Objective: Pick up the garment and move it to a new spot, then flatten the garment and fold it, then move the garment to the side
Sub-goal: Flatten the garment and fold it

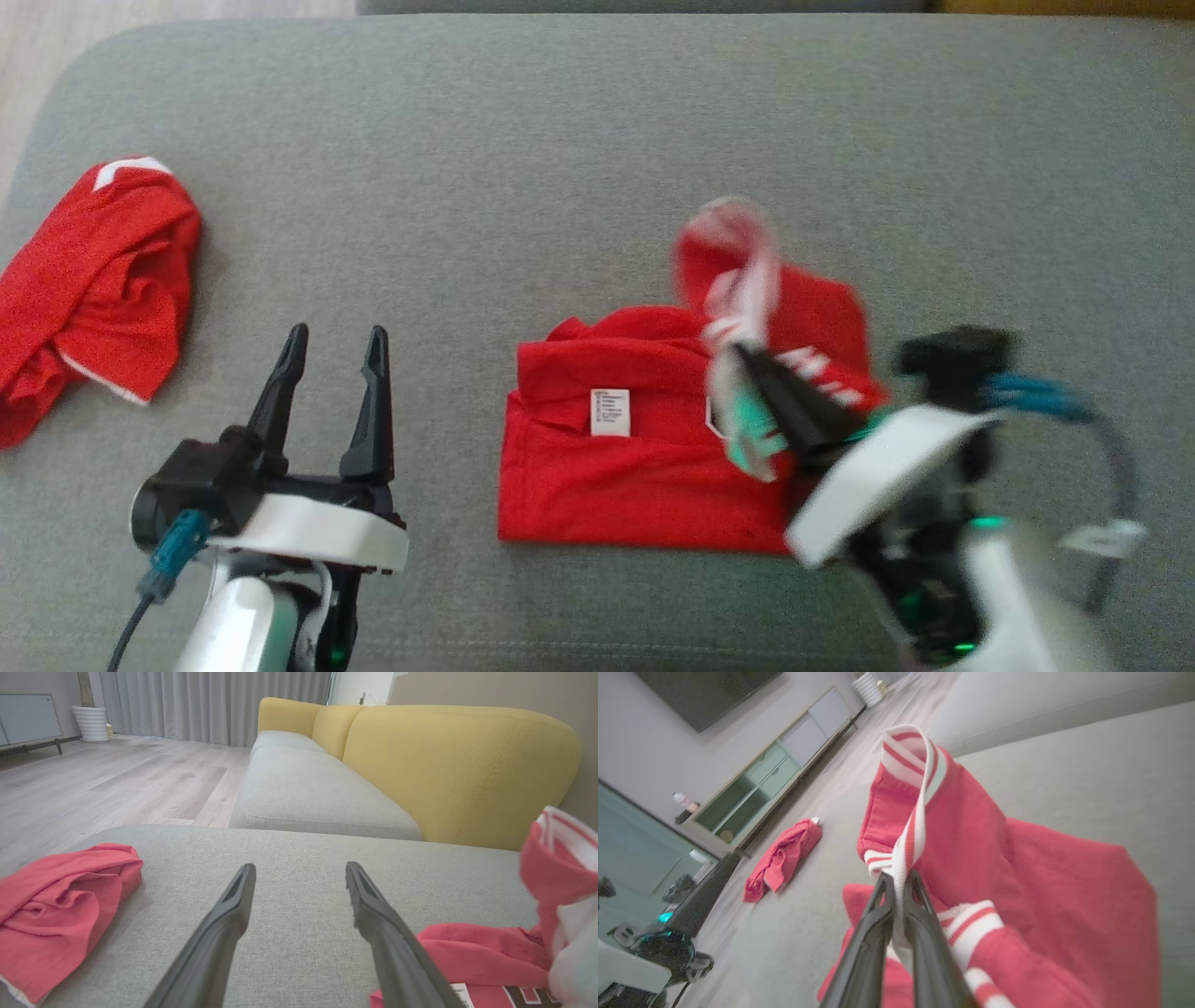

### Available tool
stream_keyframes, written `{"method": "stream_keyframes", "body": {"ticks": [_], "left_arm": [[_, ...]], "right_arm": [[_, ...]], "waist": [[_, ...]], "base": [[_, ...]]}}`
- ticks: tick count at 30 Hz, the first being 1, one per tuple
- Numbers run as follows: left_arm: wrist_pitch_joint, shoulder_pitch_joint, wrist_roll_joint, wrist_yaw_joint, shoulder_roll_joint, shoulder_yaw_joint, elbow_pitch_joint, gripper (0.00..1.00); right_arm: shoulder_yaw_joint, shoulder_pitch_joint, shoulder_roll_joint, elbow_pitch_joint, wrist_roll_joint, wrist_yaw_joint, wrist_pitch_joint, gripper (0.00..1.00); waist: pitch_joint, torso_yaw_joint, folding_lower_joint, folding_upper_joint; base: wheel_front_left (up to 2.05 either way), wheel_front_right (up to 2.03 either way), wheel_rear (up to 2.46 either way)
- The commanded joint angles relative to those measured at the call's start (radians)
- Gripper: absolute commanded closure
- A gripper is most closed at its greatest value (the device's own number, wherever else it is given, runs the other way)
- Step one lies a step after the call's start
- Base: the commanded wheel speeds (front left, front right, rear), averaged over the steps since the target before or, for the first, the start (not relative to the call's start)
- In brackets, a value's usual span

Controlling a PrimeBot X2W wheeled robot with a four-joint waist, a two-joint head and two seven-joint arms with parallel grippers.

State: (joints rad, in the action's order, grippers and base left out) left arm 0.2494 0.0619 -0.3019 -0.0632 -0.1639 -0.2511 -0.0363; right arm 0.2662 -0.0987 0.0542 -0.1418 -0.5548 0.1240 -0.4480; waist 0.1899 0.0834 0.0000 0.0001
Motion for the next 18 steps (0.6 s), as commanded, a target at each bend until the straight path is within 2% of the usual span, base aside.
{"method": "stream_keyframes", "body": {"ticks": [1,6,14,15,16,17,18], "left_arm": [[0.012,0.031,0.007,0.005,-0.006,0.029,0.026,0.0],[0.012,0.045,0.009,0.014,0.006,0.018,0.017,0.0],[0.012,0.058,0.016,0.025,0.024,0.014,0.003,0.0],[0.012,0.058,0.016,0.026,0.025,0.016,0.002,0.0],[0.012,0.058,0.017,0.027,0.026,0.019,0.002,0.0],[0.012,0.058,0.019,0.027,0.028,0.02,0.001,0.0],[0.012,0.059,0.02,0.028,0.03,0.022,0.0,0.0]], "right_arm": [[0.07,-0.057,-0.004,-0.001,-0.009,0.007,0.029,1.0],[0.257,-0.14,-0.004,0.186,-0.15,0.007,0.163,1.0],[0.394,-0.267,-0.004,0.465,-0.252,0.007,0.333,1.0],[0.408,-0.278,-0.004,0.489,-0.268,0.007,0.347,0.9],[0.419,-0.29,-0.004,0.509,-0.282,0.007,0.363,0.38],[0.428,-0.302,-0.004,0.525,-0.294,0.007,0.383,0.0],[0.439,-0.313,-0.004,0.539,-0.303,0.007,0.401,0.0]], "waist": [[0.0,0.016,0.0,-0.0001],[0.01,0.063,0.0,-0.0001],[0.028,0.111,0.0,-0.0001],[0.029,0.112,0.0,-0.0001],[0.03,0.112,0.0,-0.0001],[0.031,0.111,0.0,-0.0001],[0.032,0.11,0.0,-0.0001]], "base": [[0.0,0.0,0.0],[0.0,0.0,0.0],[0.0,0.0,0.0],[0.0,0.0,0.0],[0.0,0.0,0.0],[0.0,0.0,0.0],[0.0,0.0,0.0]]}}
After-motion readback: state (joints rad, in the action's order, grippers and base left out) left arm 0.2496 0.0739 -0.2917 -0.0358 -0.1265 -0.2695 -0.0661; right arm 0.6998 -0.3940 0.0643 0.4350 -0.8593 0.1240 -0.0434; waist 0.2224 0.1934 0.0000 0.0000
